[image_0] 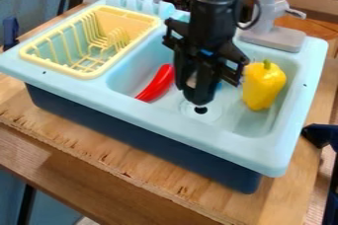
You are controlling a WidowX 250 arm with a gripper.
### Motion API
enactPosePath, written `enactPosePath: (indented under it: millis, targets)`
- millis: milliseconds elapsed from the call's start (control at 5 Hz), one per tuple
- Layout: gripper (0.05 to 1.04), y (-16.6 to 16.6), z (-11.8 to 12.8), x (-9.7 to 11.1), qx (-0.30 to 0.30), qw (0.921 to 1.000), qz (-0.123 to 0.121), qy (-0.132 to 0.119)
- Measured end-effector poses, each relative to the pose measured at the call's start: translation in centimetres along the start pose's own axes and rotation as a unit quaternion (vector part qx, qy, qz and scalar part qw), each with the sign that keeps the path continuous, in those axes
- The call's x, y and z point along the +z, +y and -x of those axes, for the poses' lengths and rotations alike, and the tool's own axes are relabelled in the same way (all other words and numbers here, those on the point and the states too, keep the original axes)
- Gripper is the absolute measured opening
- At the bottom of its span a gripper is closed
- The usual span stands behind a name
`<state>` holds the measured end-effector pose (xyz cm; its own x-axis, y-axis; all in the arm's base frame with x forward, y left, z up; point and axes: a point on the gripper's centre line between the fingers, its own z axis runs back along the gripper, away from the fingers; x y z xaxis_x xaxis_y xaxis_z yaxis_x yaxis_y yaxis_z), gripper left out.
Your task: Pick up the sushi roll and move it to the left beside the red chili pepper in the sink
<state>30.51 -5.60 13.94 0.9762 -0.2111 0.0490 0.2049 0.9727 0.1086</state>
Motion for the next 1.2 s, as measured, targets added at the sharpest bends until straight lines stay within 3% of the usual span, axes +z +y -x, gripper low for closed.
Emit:
enactPosePath:
  millis: [200, 600, 1000, 1200]
  targets:
    - [0.335, 3.5, 0.5, -1.5, 0.064, 0.9979, -0.003, 0.009]
    - [0.332, 5.4, 0.4, -3.5, 0.104, 0.9943, 0.002, 0.025]
    - [0.332, 3.3, -1.2, -4.9, 0.09, 0.9949, 0.042, 0.014]
    - [0.409, 2.7, -1.4, -5.2, 0.082, 0.995, 0.056, 0.015]
